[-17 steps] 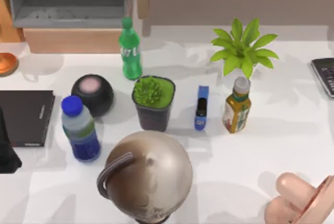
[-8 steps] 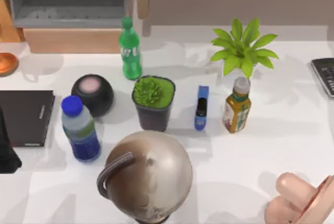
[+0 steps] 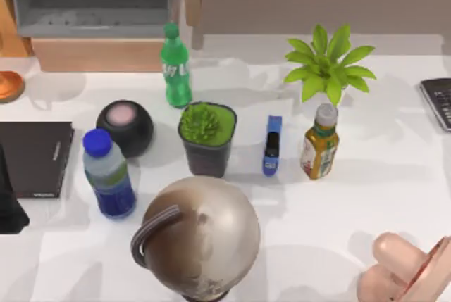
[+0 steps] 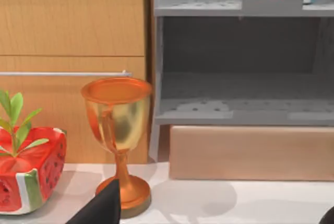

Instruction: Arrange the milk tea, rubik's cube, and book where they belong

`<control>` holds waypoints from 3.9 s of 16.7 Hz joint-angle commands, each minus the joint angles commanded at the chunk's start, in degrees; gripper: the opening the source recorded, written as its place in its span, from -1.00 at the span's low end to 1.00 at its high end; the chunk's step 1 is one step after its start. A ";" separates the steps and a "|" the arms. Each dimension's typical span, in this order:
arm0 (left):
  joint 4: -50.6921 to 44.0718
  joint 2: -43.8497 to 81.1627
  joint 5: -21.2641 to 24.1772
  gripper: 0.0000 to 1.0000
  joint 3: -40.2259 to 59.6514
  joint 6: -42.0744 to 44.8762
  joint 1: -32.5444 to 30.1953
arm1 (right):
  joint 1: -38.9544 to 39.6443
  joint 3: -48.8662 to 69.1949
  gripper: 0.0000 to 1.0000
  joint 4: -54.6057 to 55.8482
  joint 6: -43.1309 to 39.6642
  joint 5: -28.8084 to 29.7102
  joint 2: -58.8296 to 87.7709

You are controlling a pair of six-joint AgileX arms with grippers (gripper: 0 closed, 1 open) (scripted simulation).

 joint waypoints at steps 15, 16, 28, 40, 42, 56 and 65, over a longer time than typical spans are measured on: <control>0.00 0.00 0.00 1.00 0.00 0.00 0.00 | 1.56 -16.39 1.00 0.87 0.23 0.60 -15.52; 0.00 0.00 0.00 1.00 0.00 0.00 0.00 | 2.07 -20.20 1.00 0.71 0.27 0.92 -19.45; 0.00 0.00 0.00 1.00 0.00 0.00 0.00 | 9.47 -87.43 1.00 -2.45 -0.21 7.11 -90.53; 0.01 0.02 0.00 1.00 0.02 0.00 0.00 | 11.49 -104.11 1.00 -3.66 -0.85 9.79 -107.49; 1.07 1.81 -0.41 1.00 1.65 -0.03 -0.39 | 11.49 -104.11 1.00 -3.66 -0.85 9.79 -107.49; 23.79 72.86 -8.37 1.00 47.35 -0.41 -9.71 | 11.49 -104.11 1.00 -3.66 -0.85 9.79 -107.49; 35.89 108.38 -12.58 1.00 71.29 -0.66 -14.67 | 11.49 -104.11 1.00 -3.66 -0.85 9.79 -107.49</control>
